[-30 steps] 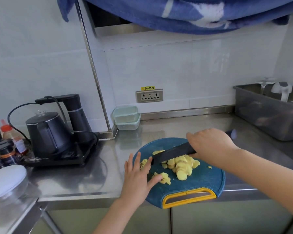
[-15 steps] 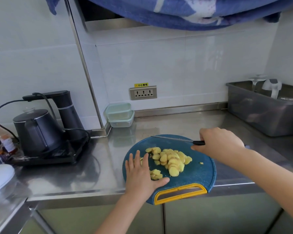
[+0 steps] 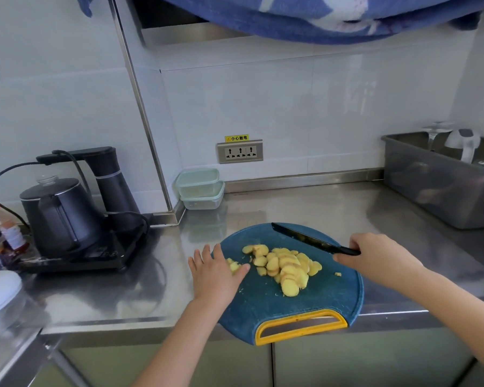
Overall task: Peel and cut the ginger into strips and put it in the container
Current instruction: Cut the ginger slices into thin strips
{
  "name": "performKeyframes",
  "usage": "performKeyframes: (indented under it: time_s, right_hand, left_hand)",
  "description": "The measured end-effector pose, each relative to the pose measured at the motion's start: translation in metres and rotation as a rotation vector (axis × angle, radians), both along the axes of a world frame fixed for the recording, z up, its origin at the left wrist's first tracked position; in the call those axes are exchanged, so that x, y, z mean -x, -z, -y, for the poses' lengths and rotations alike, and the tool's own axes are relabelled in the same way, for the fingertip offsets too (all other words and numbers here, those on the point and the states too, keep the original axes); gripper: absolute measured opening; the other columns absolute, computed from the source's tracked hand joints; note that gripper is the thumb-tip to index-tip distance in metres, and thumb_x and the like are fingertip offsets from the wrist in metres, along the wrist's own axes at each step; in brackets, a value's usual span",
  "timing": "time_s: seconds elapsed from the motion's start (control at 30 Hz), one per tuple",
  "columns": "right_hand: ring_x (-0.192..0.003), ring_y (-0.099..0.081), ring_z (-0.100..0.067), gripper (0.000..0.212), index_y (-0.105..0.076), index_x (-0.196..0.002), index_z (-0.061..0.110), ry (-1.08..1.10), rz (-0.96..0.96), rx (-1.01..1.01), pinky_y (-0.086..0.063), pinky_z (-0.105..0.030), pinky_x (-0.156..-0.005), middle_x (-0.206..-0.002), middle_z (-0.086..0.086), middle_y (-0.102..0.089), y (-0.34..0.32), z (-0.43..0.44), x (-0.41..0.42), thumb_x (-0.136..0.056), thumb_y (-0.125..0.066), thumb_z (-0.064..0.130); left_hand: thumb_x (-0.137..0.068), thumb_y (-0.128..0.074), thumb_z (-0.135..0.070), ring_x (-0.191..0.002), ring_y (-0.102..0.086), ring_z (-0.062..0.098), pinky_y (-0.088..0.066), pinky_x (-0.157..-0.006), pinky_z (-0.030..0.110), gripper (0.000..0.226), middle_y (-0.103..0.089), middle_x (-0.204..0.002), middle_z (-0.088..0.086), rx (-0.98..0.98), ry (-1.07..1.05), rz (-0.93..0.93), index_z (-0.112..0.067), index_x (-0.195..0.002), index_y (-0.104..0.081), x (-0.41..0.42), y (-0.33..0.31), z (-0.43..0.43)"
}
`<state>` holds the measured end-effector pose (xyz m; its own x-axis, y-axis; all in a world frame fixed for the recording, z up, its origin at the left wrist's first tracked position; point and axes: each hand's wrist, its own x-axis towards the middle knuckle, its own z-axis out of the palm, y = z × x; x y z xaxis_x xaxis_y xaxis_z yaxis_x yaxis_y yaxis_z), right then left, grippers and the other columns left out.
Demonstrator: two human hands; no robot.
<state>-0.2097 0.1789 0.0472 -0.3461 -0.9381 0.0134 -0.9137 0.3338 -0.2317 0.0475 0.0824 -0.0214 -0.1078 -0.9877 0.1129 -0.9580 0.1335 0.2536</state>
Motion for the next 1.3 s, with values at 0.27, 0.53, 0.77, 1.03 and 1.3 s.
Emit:
performKeyframes:
  time_s: [0.27,0.53,0.77,1.03,1.3]
  right_hand:
    - [-0.065,-0.054,-0.016,0.035,-0.047,-0.072,0.019,0.002,0.053,0.001,-0.038,-0.028,-0.053,-0.073,-0.001,-0.057,0.016,0.013,0.020,-0.089,-0.056,0.048]
    - [-0.080,-0.058,-0.023,0.034,-0.057,-0.104,0.019,-0.052,-0.100,-0.016,-0.046,-0.030,-0.066,-0.087,-0.001,-0.058,0.041,0.016,0.018,-0.098,-0.041,0.048]
    - [-0.088,-0.064,-0.025,0.038,-0.056,-0.110,0.017,-0.090,-0.246,0.016,-0.043,-0.030,-0.062,-0.099,-0.005,-0.064,0.056,0.017,0.012,-0.101,-0.034,0.046]
    - [-0.084,-0.062,-0.026,0.039,-0.058,-0.110,0.013,-0.077,-0.254,-0.035,-0.042,-0.030,-0.062,-0.097,-0.006,-0.064,0.054,0.019,0.009,-0.102,-0.035,0.042]
    - [-0.074,-0.053,-0.023,0.037,-0.058,-0.109,0.012,-0.071,-0.253,-0.047,-0.041,-0.030,-0.061,-0.098,-0.006,-0.063,0.053,0.020,0.007,-0.102,-0.034,0.039]
  left_hand:
    - [-0.103,-0.029,-0.031,-0.144,-0.007,0.022,-0.006,-0.117,0.033,0.041,-0.022,-0.155,0.003,0.174,0.320,-0.227,-0.028,-0.142,-0.042,0.015,-0.007,-0.011]
    - [-0.082,-0.066,-0.045,-0.115,-0.034,-0.007,-0.029,-0.097,0.014,0.042,-0.043,-0.124,-0.025,0.132,0.604,-0.334,-0.030,-0.121,-0.063,0.041,-0.017,-0.024]
    - [-0.085,-0.063,-0.044,-0.129,-0.015,-0.006,-0.019,-0.108,0.017,0.051,-0.033,-0.142,-0.021,0.177,0.776,-0.113,-0.037,-0.134,-0.050,0.038,-0.003,-0.031]
    - [-0.087,-0.042,-0.052,-0.119,-0.024,0.003,-0.022,-0.099,0.023,0.043,-0.044,-0.127,-0.015,0.233,0.805,-0.005,-0.034,-0.123,-0.058,0.035,-0.002,-0.036]
    - [-0.092,-0.055,-0.040,-0.109,-0.047,0.009,-0.038,-0.090,0.021,0.041,-0.047,-0.122,-0.008,0.096,0.685,0.002,-0.026,-0.130,-0.048,0.045,-0.015,-0.044]
